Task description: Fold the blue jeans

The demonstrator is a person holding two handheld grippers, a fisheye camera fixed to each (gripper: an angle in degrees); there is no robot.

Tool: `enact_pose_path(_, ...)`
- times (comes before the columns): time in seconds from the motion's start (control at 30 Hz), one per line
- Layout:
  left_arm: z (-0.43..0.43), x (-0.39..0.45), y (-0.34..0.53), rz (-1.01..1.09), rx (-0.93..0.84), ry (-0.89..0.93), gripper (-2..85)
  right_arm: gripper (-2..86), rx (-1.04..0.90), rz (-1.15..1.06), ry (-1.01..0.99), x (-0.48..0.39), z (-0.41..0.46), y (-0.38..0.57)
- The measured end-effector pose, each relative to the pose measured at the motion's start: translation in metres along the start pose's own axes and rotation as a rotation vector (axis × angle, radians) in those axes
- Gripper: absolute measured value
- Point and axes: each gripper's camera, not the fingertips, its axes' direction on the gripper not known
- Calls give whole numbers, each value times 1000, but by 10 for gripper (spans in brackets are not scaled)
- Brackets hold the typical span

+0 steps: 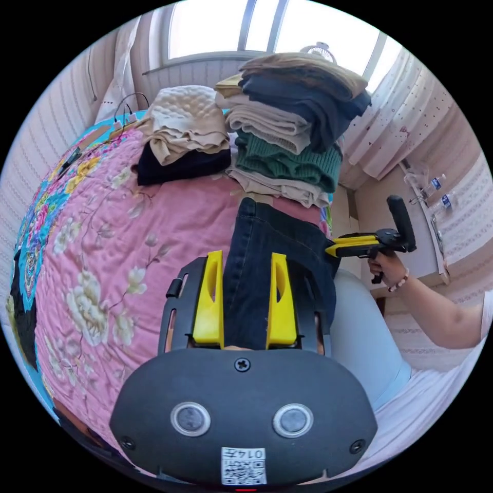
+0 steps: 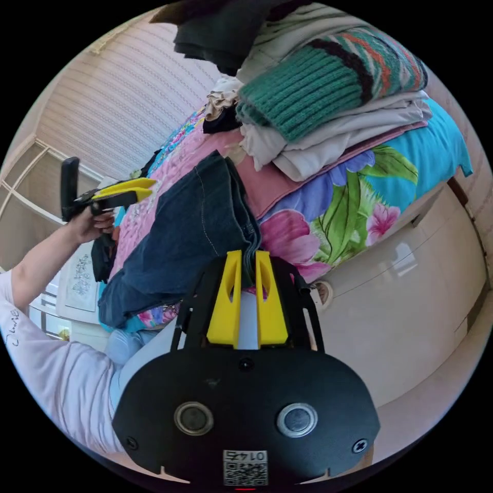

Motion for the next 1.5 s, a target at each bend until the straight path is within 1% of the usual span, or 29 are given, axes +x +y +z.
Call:
enact_pose_path(0.1,37,5,-10,-15,-88,18,135,36,30,-13,-49,10,-14,10)
enact_pose_path(0.17,61,8,-11,-12,-198,-23,133,31,72,-27,-109,14,-25,18)
enact_pose_path(0.23,64,9,-11,-9,-247,-34,123,29,113,-42,-183,14,-32,24)
enact_pose_path(0.37,58,12,6,31,-284,0,45,27,183,-64,-350,0,-37,35)
enact_pose_path(0.5,34,11,44,31,-176,14,24,26,195,-154,-459,-39,-36,38)
enact_pose_path(0.57,2,5,80,-11,-58,39,17,26,186,-222,-547,-73,-34,39)
enact_pose_path(0.6,-8,4,90,-22,-29,44,15,26,184,-239,-575,-82,-33,39)
enact_pose_path(0.67,-52,-4,140,-56,80,50,13,26,178,-320,-696,-124,-31,37)
enact_pose_path(0.7,-63,-7,155,-66,102,47,12,26,176,-341,-724,-136,-30,36)
enact_pose_path(0.77,-106,-20,219,-127,172,26,12,25,132,-450,-793,-192,-23,31)
enact_pose_path(0.8,-116,-24,236,-148,189,25,12,24,114,-485,-802,-209,-20,30)
enact_pose_path(0.87,-153,-42,311,-264,262,35,11,24,35,-619,-836,-277,-4,29)
enact_pose_path(0.9,-161,-46,331,-295,285,39,11,24,15,-647,-849,-294,2,29)
enact_pose_path(0.97,-190,-61,411,-415,363,48,12,23,-72,-736,-907,-365,29,32)
enact_pose_path(1.0,-197,-64,431,-441,379,46,12,23,-95,-752,-918,-383,36,34)
enact_pose_path(1.03,-209,-69,472,-491,408,40,13,23,-143,-784,-939,-420,52,37)
enact_pose_path(1.07,-221,-74,513,-541,440,30,14,23,-188,-814,-957,-458,68,41)
enact_pose_path(1.1,-227,-77,533,-566,457,23,15,23,-209,-827,-966,-478,76,44)
enact_pose_path(1.17,-255,-86,612,-660,503,-21,19,24,-288,-897,-999,-561,110,55)
enact_pose_path(1.2,-264,-87,633,-680,517,-38,20,24,-307,-922,-1008,-584,118,59)
enact_pose_path(1.27,-303,-92,716,-756,576,-136,32,28,-359,-1051,-1033,-682,149,77)
enact_pose_path(1.3,-314,-93,739,-788,594,-166,36,30,-373,-1080,-1038,-708,157,83)
enact_pose_path(1.33,-335,-95,788,-875,627,-239,40,34,-415,-1114,-1035,-759,176,96)
enact_pose_path(1.37,-355,-92,843,-1005,655,-363,40,40,-457,-1147,-993,-808,198,113)
enact_pose_path(1.4,-363,-89,872,-1066,670,-432,39,44,-466,-1170,-954,-830,210,123)
enact_pose_path(1.43,-374,-80,927,-1183,682,-548,39,50,-454,-1217,-846,-867,235,143)
enact_pose_path(1.47,-377,-70,981,-1302,652,-624,38,55,-467,-1224,-729,-895,265,161)
enact_pose_path(1.5,-377,-66,1006,-1358,625,-638,38,53,-497,-1211,-687,-906,280,168)
